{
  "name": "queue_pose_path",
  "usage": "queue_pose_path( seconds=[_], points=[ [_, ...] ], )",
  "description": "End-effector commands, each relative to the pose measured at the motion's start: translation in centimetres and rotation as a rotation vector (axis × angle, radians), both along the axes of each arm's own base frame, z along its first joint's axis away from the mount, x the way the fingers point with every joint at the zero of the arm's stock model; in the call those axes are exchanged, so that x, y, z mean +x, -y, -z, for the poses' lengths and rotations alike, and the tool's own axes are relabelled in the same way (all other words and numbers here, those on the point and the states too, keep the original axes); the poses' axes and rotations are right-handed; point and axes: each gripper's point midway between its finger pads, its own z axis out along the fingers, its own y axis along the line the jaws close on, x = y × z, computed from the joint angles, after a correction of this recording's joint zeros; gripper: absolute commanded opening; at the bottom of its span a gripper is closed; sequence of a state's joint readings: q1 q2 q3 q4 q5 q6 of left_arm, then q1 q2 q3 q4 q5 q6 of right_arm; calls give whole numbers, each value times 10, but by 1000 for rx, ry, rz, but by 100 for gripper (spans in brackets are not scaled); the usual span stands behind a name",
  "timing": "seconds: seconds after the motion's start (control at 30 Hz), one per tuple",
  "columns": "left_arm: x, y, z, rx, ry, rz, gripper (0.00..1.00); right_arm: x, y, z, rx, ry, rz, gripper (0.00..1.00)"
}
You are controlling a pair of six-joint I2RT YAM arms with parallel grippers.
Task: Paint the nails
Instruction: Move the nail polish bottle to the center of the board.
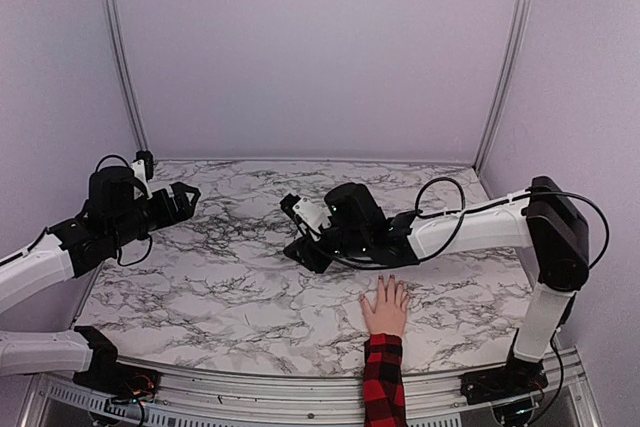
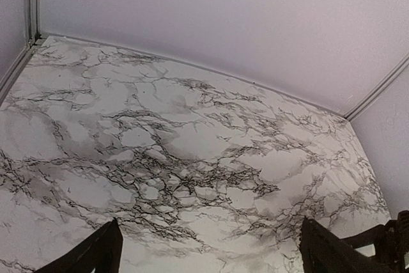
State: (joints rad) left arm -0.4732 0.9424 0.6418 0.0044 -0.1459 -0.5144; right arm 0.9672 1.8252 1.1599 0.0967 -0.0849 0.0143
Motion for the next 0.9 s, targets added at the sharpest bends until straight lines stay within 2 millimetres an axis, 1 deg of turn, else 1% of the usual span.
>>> queue_pose_path(
  seconds=[0.0, 0.2, 0.37, 0.4, 0.53, 0.63, 0.77, 0.87],
  points=[
    [-9, 1, 15, 10, -70, 18, 99, -12, -21, 13, 26, 1, -15, 33],
    [-16, 3, 27, 9, -106, 39, 99, -24, -29, 41, 33, -40, -13, 33],
    [-18, 4, 35, 29, -134, 55, 99, -37, -31, 64, -23, -30, -13, 33],
    [-18, 5, 36, 32, -140, 59, 99, -36, -29, 67, -41, -7, 5, 33],
    [-17, 8, 45, 42, -169, 75, 99, -45, -24, 78, -91, 27, 11, 34],
    [-16, 9, 52, 59, -185, 80, 99, -49, -19, 85, -100, 17, 13, 34],
    [-16, 10, 56, 67, -195, 83, 99, -51, -12, 91, -106, 10, 25, 35],
    [-15, 11, 59, 79, -204, 89, 99, -54, -11, 96, -109, 6, 14, 37]
  ],
)
